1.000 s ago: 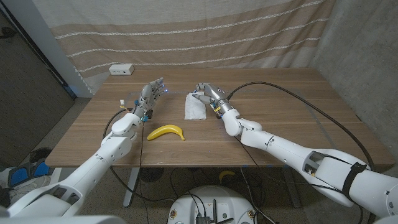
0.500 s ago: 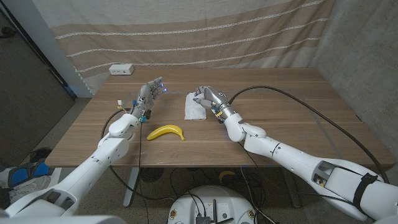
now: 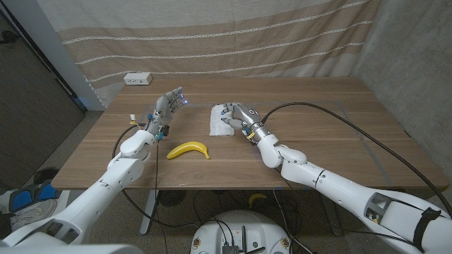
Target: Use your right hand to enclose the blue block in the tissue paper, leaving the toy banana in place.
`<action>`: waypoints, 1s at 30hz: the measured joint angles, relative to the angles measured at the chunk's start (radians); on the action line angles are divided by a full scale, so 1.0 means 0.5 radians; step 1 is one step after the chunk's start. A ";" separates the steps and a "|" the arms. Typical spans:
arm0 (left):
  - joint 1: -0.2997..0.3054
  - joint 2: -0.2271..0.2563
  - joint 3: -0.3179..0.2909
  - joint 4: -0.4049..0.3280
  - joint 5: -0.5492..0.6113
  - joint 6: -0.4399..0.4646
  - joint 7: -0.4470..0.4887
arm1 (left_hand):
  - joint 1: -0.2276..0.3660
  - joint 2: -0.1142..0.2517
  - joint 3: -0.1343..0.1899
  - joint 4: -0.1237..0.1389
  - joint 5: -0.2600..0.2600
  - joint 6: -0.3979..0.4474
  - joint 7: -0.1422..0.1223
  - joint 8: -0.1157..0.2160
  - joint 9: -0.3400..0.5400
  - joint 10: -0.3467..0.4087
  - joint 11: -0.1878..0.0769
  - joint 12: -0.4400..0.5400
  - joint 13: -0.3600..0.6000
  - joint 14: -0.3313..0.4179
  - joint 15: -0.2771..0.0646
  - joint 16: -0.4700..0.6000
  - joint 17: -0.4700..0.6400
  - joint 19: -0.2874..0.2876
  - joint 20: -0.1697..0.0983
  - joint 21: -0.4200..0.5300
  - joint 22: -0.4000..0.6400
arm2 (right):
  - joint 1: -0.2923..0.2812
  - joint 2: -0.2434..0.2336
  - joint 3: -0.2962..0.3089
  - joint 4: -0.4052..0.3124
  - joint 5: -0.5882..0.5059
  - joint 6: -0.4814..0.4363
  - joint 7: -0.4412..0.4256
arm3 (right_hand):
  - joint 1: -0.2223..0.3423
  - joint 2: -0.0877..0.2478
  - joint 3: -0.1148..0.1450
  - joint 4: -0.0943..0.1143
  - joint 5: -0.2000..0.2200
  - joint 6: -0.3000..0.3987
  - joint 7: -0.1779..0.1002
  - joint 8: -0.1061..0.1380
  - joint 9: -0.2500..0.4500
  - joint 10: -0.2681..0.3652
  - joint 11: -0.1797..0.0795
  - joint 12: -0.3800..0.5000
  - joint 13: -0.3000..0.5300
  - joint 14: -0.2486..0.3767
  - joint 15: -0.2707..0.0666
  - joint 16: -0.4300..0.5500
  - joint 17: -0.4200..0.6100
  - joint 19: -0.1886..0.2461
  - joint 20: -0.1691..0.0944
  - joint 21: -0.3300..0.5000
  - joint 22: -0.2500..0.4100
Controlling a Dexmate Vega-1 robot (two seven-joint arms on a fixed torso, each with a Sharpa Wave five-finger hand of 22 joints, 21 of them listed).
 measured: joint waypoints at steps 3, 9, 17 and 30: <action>0.007 0.002 -0.004 -0.006 -0.008 -0.004 -0.005 | 0.000 0.000 -0.004 0.004 0.000 0.005 0.004 0.000 0.000 0.000 0.000 0.000 0.000 0.000 0.000 0.000 0.003 0.000 0.000 0.000 0.000 | -0.015 -0.011 0.002 -0.021 -0.029 -0.020 0.002 | 0.036 0.000 0.000 0.000 0.000 -0.011 -0.033 -0.008 -0.007 -0.014 -0.014 -0.016 0.000 0.001 -0.001 0.000 0.000 0.013 -0.013 0.000 0.000; 0.026 0.005 -0.016 -0.020 -0.023 -0.013 -0.016 | -0.024 -0.013 -0.008 0.025 0.000 0.021 -0.007 0.000 0.000 0.000 0.000 0.000 0.000 0.000 0.000 0.000 0.011 0.006 -0.006 -0.007 0.000 | -0.036 -0.030 0.002 -0.039 -0.080 -0.038 0.003 | 0.074 -0.017 0.009 -0.008 0.000 -0.026 -0.047 -0.015 -0.007 -0.043 -0.029 -0.016 0.000 -0.018 -0.005 -0.008 0.000 0.013 -0.013 0.011 0.000; 0.048 0.008 -0.030 -0.038 -0.041 -0.023 -0.024 | -0.045 -0.019 -0.020 0.037 0.000 0.043 -0.008 0.008 0.000 0.011 0.011 0.000 0.000 0.000 0.000 0.000 0.011 0.018 -0.003 -0.007 0.000 | -0.038 -0.046 -0.022 -0.021 -0.148 -0.029 0.004 | 0.099 -0.042 0.009 -0.008 0.000 -0.050 -0.071 -0.031 -0.006 -0.065 -0.035 -0.033 0.000 -0.042 -0.001 -0.016 0.000 0.013 -0.035 0.011 0.000; 0.080 0.010 -0.052 -0.073 -0.082 -0.024 -0.032 | -0.058 -0.032 -0.030 0.047 0.000 0.053 0.003 0.008 0.000 0.029 0.015 0.000 0.000 0.016 0.006 0.000 0.010 0.018 -0.003 -0.023 0.000 | 0.001 -0.052 -0.075 0.091 -0.246 0.035 -0.019 | 0.155 -0.061 0.009 -0.008 -0.010 -0.072 -0.115 -0.047 -0.016 -0.114 -0.057 -0.043 0.000 -0.046 -0.005 -0.037 0.000 0.006 -0.042 0.011 0.000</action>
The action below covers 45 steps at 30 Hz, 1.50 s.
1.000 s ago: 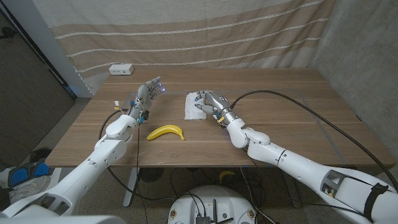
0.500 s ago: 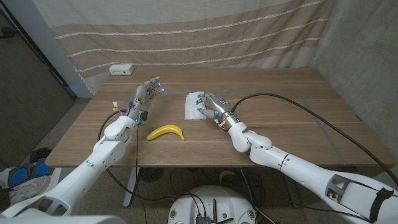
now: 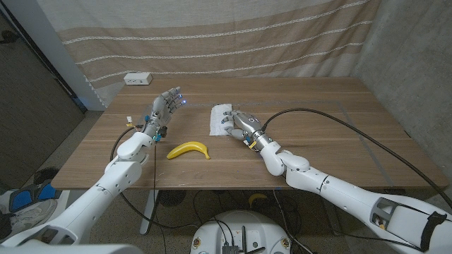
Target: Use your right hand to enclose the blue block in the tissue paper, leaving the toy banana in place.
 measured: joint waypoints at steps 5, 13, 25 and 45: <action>0.007 0.000 -0.007 -0.006 -0.014 0.000 -0.004 | -0.005 0.005 -0.008 0.008 0.000 0.021 0.000 0.000 0.000 0.000 0.000 0.000 0.000 0.003 -0.003 0.000 0.000 0.004 0.004 0.000 0.000 | 0.012 0.001 -0.013 0.029 -0.023 -0.004 0.000 | 0.048 0.000 0.014 0.003 0.000 -0.055 -0.039 -0.024 0.000 -0.032 -0.018 -0.014 -0.008 -0.022 0.000 -0.004 0.000 -0.007 -0.007 0.000 0.000; 0.016 -0.002 -0.016 -0.011 -0.035 0.002 -0.015 | -0.008 0.008 -0.017 0.017 0.000 0.021 0.000 0.000 0.000 0.000 0.000 0.000 0.000 0.003 -0.003 0.000 0.000 0.007 0.007 0.000 0.000 | 0.019 -0.010 -0.024 0.029 -0.047 -0.075 0.060 | 0.015 -0.040 -0.022 0.055 -0.037 -0.141 -0.031 -0.067 -0.009 -0.123 0.014 -0.030 -0.010 -0.076 0.004 -0.032 0.005 -0.027 -0.009 0.008 0.000; 0.019 -0.005 -0.024 -0.012 -0.049 0.008 -0.022 | -0.018 -0.002 -0.008 0.025 0.000 0.022 0.000 0.000 0.000 0.000 0.000 0.000 0.000 0.003 -0.003 0.000 0.000 0.018 -0.004 0.000 0.000 | 0.027 -0.047 -0.027 -0.028 -0.028 -0.121 0.214 | -0.184 -0.081 -0.092 0.124 -0.095 -0.166 0.034 -0.081 -0.009 -0.164 0.050 -0.025 -0.020 -0.111 0.011 -0.046 0.014 -0.053 0.034 0.008 0.000; 0.042 0.001 -0.040 -0.024 -0.055 0.006 -0.011 | -0.018 -0.002 -0.008 0.025 0.000 0.028 0.007 0.000 0.000 0.000 0.000 0.000 0.000 0.003 -0.003 0.000 -0.001 0.018 -0.004 -0.013 0.000 | 0.102 0.021 -0.085 0.109 -0.062 -0.167 0.219 | -0.093 0.004 -0.051 0.072 -0.094 0.263 0.073 0.073 -0.009 0.004 0.016 0.049 -0.038 -0.065 0.005 -0.008 0.050 -0.024 0.005 0.008 0.000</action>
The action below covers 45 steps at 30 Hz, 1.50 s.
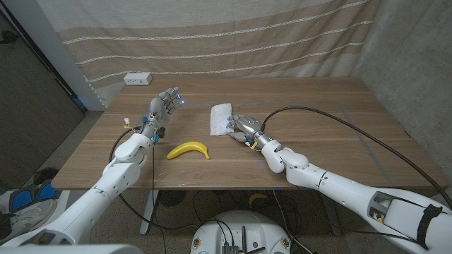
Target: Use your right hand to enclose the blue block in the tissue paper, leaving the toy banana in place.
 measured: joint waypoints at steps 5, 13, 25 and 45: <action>0.020 0.009 -0.012 -0.018 0.000 -0.004 0.009 | 0.000 0.000 0.000 0.000 0.000 0.000 0.000 0.000 0.000 0.000 0.000 0.000 0.000 0.000 0.000 0.000 -0.003 0.000 0.000 -0.008 0.000 | 0.020 0.011 -0.016 0.042 -0.003 -0.003 -0.001 | 0.027 0.027 0.000 0.000 0.000 0.169 -0.007 0.070 -0.011 0.094 -0.018 0.033 -0.008 0.049 -0.001 0.023 0.010 0.018 -0.018 0.027 0.000; 0.028 0.016 -0.017 -0.028 0.000 -0.005 0.011 | 0.000 0.000 0.000 0.000 0.000 0.000 0.000 0.000 0.000 0.000 0.000 0.000 0.000 0.000 0.000 0.000 -0.005 0.000 0.000 -0.008 0.000 | 0.039 0.025 -0.029 0.096 0.016 0.045 -0.059 | 0.047 0.079 0.012 -0.012 0.008 0.251 -0.060 0.114 -0.015 0.156 -0.031 0.048 -0.009 0.091 -0.008 0.032 0.010 0.028 -0.028 0.037 0.000; 0.037 0.019 -0.022 -0.037 0.000 -0.005 0.018 | 0.000 0.000 0.000 0.000 0.000 0.000 0.000 0.000 0.000 0.000 0.000 0.000 0.000 0.000 0.000 0.000 -0.005 0.000 0.000 -0.015 0.000 | 0.047 0.042 -0.026 0.152 0.055 0.189 -0.226 | 0.062 0.094 0.028 -0.029 0.008 0.414 0.098 0.124 -0.005 0.179 -0.055 0.056 -0.019 0.131 -0.005 0.040 0.013 0.036 -0.036 0.051 0.000; 0.041 0.019 -0.028 -0.029 -0.001 -0.006 0.025 | 0.000 0.000 0.009 -0.009 0.000 0.000 0.000 0.000 0.000 0.000 0.000 0.000 0.000 0.000 0.000 0.000 -0.005 0.000 0.000 -0.023 0.000 | 0.060 0.092 0.035 0.184 0.109 0.317 -0.441 | 0.095 0.126 0.034 -0.022 -0.001 0.392 0.126 0.113 0.003 0.179 -0.055 0.056 -0.018 0.130 -0.005 0.046 0.021 0.036 -0.036 0.059 0.000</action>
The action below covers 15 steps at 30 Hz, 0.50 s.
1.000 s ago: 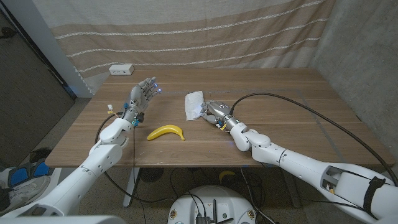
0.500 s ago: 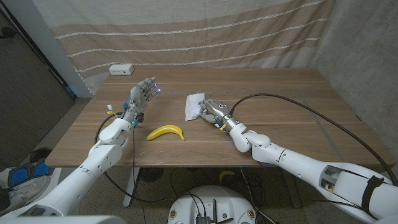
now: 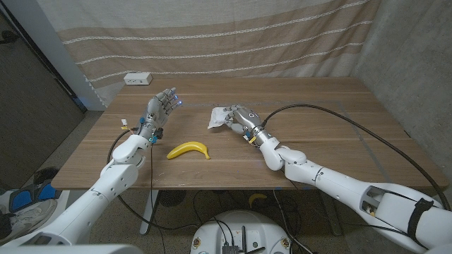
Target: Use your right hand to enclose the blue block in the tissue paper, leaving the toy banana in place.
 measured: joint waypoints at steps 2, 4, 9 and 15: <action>0.000 -0.001 -0.001 0.002 -0.001 0.000 0.000 | 0.000 0.000 0.000 0.000 0.000 0.000 0.000 0.000 0.000 0.000 0.000 0.000 0.000 0.000 0.000 0.000 0.000 0.000 0.000 0.000 0.000 | 0.003 0.006 0.007 0.000 0.014 0.003 0.000 | 0.000 0.000 0.000 0.000 0.000 0.000 0.000 0.000 0.004 0.000 0.000 0.000 0.000 0.000 0.000 -0.007 -0.007 0.000 0.000 0.000 0.000; 0.000 -0.001 -0.001 0.004 -0.001 -0.001 0.001 | 0.000 0.000 0.000 0.000 0.000 0.000 0.000 0.000 0.000 0.000 0.000 0.000 0.000 0.000 0.000 0.000 0.000 0.000 0.000 -0.001 0.000 | 0.006 0.010 0.013 0.000 0.028 0.003 0.010 | 0.000 0.000 0.000 0.000 -0.007 0.000 0.000 0.000 0.004 0.000 0.000 0.000 0.000 0.000 0.000 -0.007 -0.007 0.000 0.000 0.000 0.000; 0.000 -0.001 -0.002 0.009 -0.003 -0.003 0.001 | 0.000 0.000 0.000 0.000 0.000 0.000 0.000 0.000 0.000 0.000 0.000 0.000 0.000 0.000 0.000 0.000 -0.002 0.011 0.011 -0.008 0.000 | 0.013 0.021 0.032 -0.010 0.086 0.000 0.081 | 0.000 0.000 0.006 0.006 -0.008 0.000 0.000 0.000 0.009 0.000 0.000 -0.009 0.000 0.000 0.000 -0.016 -0.017 0.000 0.000 0.000 0.000; 0.000 -0.001 -0.003 0.011 -0.004 -0.002 0.001 | 0.000 0.000 0.008 -0.008 0.000 0.000 0.000 0.000 0.000 0.000 0.000 0.000 0.000 0.000 0.000 0.000 -0.010 0.011 0.011 -0.008 0.000 | 0.025 0.040 0.068 -0.038 0.181 -0.024 0.200 | 0.000 0.000 0.006 0.006 -0.015 -0.007 0.007 -0.005 0.013 0.000 0.000 -0.009 0.000 0.000 0.000 -0.016 -0.017 -0.008 0.008 0.000 0.000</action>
